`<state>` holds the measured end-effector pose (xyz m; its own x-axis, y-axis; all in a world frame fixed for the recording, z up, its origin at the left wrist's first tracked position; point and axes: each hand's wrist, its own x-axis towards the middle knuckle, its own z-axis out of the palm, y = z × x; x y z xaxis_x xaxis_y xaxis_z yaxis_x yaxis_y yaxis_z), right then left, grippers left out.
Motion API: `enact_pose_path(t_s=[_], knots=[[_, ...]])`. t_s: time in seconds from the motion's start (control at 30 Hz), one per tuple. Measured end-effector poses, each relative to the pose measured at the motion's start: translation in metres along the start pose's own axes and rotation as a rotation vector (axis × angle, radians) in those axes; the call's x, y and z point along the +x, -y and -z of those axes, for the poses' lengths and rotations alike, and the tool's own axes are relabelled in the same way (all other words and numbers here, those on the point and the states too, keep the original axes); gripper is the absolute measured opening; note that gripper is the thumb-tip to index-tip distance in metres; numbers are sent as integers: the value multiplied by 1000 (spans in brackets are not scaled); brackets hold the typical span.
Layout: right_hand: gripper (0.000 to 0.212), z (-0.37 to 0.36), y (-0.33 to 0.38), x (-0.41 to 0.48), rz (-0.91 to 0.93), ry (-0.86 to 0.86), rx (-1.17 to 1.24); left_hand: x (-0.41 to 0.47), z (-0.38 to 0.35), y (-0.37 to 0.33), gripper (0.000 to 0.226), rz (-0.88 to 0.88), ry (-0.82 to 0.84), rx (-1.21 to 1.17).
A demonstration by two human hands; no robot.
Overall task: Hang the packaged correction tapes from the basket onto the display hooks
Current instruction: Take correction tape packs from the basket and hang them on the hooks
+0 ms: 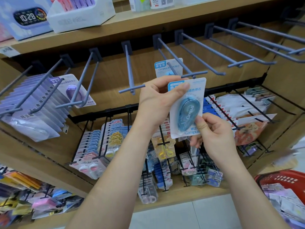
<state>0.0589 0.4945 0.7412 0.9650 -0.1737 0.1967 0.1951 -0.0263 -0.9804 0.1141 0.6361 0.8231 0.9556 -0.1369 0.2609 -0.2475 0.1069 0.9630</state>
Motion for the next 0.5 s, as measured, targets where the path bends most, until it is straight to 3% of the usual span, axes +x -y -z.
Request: enact_pose_path(t_s=[0.3,0.5], knots=[[20,-1,0,1,-22,-5,-15,0,-4,5,13,37,-44,-44],[14,1,1,8,-93,-6,-40,-9,12,23,6,63,-18,148]])
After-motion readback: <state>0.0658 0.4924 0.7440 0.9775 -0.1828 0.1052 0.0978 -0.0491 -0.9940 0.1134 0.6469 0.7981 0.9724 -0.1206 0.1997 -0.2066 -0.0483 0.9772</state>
